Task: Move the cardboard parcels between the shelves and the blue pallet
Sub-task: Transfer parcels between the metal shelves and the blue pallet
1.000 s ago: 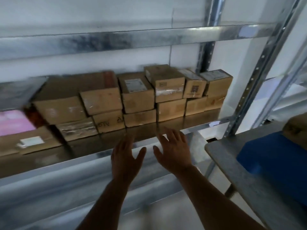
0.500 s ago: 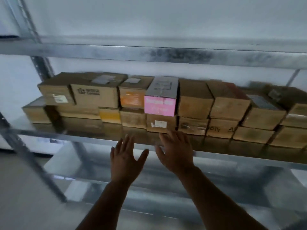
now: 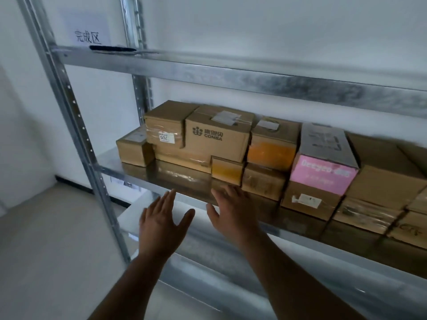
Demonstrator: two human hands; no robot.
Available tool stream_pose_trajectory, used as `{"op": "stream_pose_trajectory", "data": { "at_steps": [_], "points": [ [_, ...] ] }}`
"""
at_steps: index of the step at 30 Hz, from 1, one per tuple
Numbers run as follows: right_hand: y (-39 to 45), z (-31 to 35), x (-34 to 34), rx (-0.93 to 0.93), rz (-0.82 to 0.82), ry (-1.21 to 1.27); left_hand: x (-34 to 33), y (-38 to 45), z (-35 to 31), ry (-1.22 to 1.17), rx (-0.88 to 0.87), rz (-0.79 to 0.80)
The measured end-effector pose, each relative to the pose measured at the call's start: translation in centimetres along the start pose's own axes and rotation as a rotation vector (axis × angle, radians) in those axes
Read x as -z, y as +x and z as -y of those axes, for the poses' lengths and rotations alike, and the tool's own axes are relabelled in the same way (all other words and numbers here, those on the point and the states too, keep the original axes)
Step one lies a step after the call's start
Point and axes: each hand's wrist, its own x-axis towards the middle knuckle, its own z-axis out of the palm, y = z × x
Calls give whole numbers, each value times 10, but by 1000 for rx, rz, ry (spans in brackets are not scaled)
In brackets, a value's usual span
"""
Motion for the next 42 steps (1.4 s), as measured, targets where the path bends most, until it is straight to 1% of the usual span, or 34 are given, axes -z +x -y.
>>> {"op": "stream_pose_trajectory", "data": {
  "at_steps": [6,10,13,18,21,23,24,28,31,33,35,37,40,42],
  "points": [
    [79,22,-48,30,-10,69,17,72,49,65,2,-6],
    [145,31,-66,-14,-49,73,31,133,74,128,-30,-28],
    [188,33,-75,-51,-57,57,36,178,87,122,-37,-32],
    [228,33,-89,-154,-57,36,35,223,108,85,-68,-12],
    [246,37,-95,-196,-141,14,37,263,118,54,-49,56],
    [254,42,-100,-245,-206,25,39,289,119,-46,-69,102],
    [258,45,-102,-287,-211,41,40,300,118,-97,-73,122],
    [274,58,-111,-504,-190,195,46,337,116,-241,-131,189],
    [283,72,-115,-637,-182,294,46,358,117,-411,-172,286],
    [287,81,-116,-718,-201,365,45,368,122,-499,-124,296],
    [290,87,-113,-765,-204,412,44,380,130,-490,-73,274],
    [292,91,-112,-799,-188,476,45,390,140,-472,-35,294],
    [294,97,-110,-907,-186,668,43,396,152,-576,-50,407],
    [295,100,-109,-951,-161,860,43,396,155,-688,-71,497]
  ]
}}
